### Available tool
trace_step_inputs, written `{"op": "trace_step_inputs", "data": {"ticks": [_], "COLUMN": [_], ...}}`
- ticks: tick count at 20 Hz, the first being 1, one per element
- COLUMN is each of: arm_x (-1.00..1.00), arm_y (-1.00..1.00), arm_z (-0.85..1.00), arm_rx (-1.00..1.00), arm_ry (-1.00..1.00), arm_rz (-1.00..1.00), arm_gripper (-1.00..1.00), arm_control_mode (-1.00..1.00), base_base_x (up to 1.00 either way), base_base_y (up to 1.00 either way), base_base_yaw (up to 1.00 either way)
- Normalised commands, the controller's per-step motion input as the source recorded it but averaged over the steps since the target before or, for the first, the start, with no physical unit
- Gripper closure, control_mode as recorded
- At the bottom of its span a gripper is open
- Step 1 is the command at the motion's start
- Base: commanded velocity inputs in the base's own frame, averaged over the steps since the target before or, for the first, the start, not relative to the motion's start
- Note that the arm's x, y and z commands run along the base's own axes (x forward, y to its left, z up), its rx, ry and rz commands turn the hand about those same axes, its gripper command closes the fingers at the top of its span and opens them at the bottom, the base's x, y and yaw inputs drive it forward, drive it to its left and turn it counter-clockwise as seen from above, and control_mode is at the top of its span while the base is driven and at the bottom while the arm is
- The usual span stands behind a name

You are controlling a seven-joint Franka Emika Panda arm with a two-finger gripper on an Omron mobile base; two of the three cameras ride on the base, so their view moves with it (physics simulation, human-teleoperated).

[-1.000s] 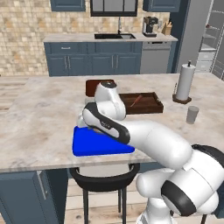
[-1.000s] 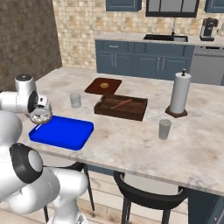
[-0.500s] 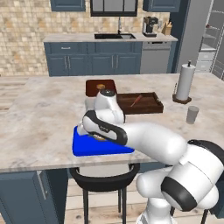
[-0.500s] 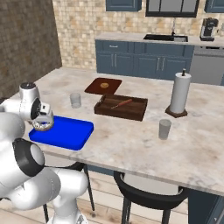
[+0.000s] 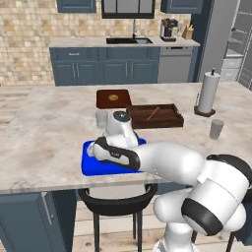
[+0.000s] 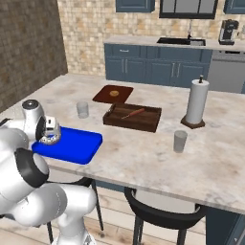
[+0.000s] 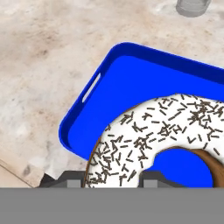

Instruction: Take the donut and cake from the fridge and place them on the empty tray on the dining counter.

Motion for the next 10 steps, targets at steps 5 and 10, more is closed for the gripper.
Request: {"op": "trace_step_inputs", "data": {"ticks": [5,10], "arm_x": [0.19,0.20], "arm_y": [0.00,0.00], "arm_z": [-0.30,-0.32], "arm_rx": [0.02,0.03], "arm_ry": [0.00,0.00], "arm_rz": [0.09,0.07], "arm_gripper": [1.00,1.00], "arm_control_mode": [-1.00,-1.00], "base_base_x": [0.00,0.00], "base_base_y": [0.00,0.00], "base_base_yaw": [0.00,0.00]}}
